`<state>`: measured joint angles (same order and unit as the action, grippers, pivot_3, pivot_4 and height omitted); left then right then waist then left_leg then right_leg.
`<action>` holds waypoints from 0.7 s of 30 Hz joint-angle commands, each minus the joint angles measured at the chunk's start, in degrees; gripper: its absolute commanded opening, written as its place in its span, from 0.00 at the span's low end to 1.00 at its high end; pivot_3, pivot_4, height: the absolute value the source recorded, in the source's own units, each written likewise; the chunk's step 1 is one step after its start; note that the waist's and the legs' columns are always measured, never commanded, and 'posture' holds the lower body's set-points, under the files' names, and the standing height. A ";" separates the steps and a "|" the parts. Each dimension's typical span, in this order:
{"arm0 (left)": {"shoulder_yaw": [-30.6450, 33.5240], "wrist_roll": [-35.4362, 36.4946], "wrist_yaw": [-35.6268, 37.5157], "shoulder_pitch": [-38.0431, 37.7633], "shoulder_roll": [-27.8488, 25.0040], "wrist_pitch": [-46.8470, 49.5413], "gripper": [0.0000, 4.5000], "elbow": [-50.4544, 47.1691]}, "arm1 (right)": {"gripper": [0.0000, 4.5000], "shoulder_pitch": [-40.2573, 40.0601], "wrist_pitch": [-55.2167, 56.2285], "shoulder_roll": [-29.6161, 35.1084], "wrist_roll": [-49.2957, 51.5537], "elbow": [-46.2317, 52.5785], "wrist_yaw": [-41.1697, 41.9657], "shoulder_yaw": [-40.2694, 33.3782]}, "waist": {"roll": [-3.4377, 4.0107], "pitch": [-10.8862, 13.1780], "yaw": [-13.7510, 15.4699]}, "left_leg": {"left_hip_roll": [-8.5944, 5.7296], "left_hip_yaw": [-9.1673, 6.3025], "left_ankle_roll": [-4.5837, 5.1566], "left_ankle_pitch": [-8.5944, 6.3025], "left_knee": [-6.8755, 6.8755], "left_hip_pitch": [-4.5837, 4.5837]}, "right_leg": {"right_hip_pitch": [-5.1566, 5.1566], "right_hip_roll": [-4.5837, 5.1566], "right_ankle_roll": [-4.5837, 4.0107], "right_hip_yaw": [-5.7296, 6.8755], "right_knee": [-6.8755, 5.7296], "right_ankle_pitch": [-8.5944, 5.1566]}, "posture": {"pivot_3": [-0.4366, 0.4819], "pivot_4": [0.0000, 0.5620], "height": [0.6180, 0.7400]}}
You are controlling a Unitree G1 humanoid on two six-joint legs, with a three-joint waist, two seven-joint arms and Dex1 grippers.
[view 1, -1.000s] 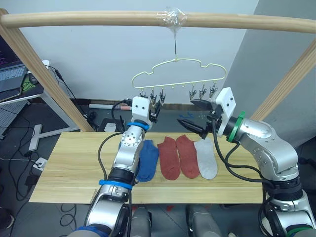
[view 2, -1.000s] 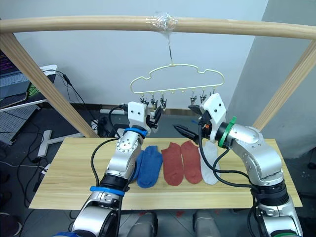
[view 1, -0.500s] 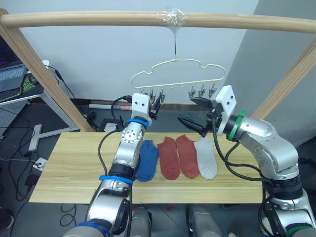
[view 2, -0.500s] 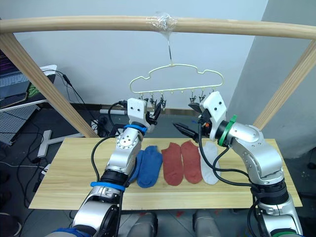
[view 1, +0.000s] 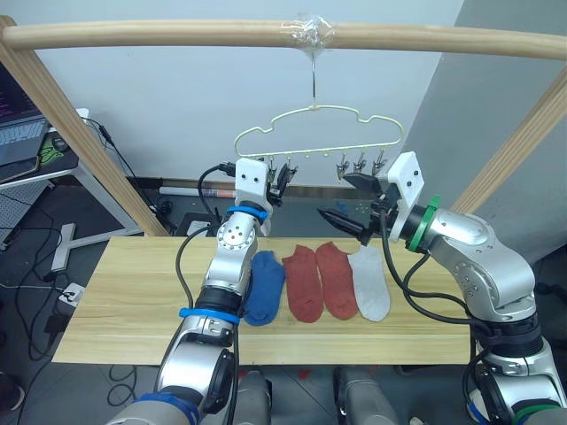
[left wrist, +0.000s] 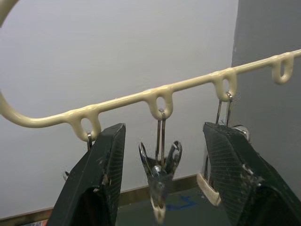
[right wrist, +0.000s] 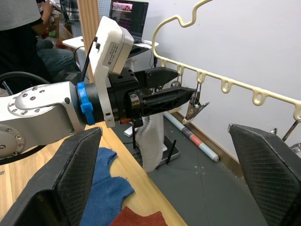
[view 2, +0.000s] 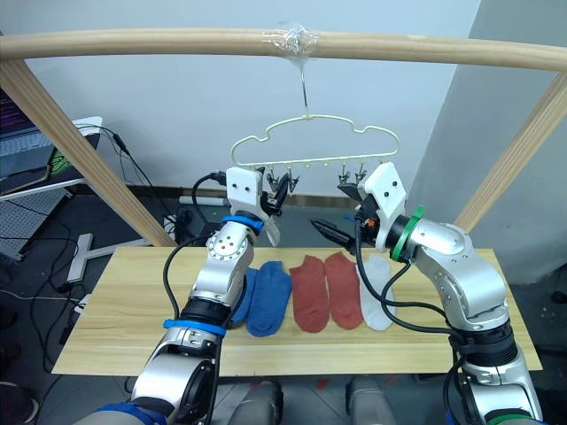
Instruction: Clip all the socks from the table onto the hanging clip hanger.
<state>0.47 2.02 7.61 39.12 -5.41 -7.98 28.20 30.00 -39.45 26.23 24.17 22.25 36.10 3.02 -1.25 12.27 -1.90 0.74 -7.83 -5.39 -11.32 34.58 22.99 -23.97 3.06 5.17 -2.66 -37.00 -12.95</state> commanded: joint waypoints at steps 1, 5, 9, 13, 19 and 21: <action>0.24 -0.19 0.15 0.56 -0.09 -1.03 0.56 -0.85 | 1.00 0.98 0.37 0.16 0.82 1.84 -0.24 -0.94 | 0.00 0.00 0.00 | 0.00 0.00 0.00 0.00 0.00 0.00 | 0.00 0.00 0.00 0.00 0.00 0.00 | 0.44 0.29 1.00; 0.38 0.04 0.53 0.57 -0.10 -1.04 0.33 -0.49 | 1.00 1.07 0.20 0.12 0.93 1.89 -0.27 -0.93 | 0.00 0.00 -0.01 | 0.00 0.00 0.00 0.00 0.01 0.00 | 0.00 0.00 0.00 0.00 0.00 0.00 | 0.44 0.30 1.00; 0.43 0.16 0.83 0.59 -0.14 -1.15 0.11 -0.13 | 1.00 1.16 0.00 0.17 0.95 1.88 -0.28 -0.97 | 0.00 0.00 -0.01 | 0.00 0.00 0.00 0.00 0.02 0.00 | 0.01 0.00 0.00 0.00 0.00 0.01 | 0.44 0.30 1.00; 0.41 0.09 0.86 0.47 -0.22 -1.09 0.00 -0.29 | 1.00 1.18 -0.17 0.08 1.06 1.97 -0.33 -1.02 | 0.00 0.00 0.00 | 0.00 0.00 0.00 0.00 0.03 -0.01 | 0.01 0.00 0.00 0.00 -0.01 0.01 | 0.44 0.30 1.00; 0.32 -0.35 0.68 0.29 -0.65 -0.81 0.00 -0.89 | 1.00 0.54 0.04 -0.02 0.91 1.69 -0.22 -0.77 | 0.00 0.00 -0.01 | 0.00 0.00 0.00 0.00 0.08 -0.01 | 0.03 0.00 0.03 0.00 -0.02 0.03 | 0.44 0.31 1.00; 0.30 -0.41 0.80 0.15 -0.90 -0.63 0.00 -1.23 | 1.00 0.30 0.34 -0.10 0.68 1.43 -0.21 -0.60 | 0.00 0.00 -0.01 | 0.00 0.00 0.00 0.00 0.09 -0.01 | 0.04 0.00 0.04 0.00 -0.02 0.03 | 0.44 0.31 1.00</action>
<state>0.50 2.09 8.32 39.10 -5.70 -8.16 28.82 30.00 -40.01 26.21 24.25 22.25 36.07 3.05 -1.25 12.27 -1.90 0.74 -7.84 -5.39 -11.32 34.67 22.98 -23.93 3.06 5.21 -2.66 -37.02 -12.92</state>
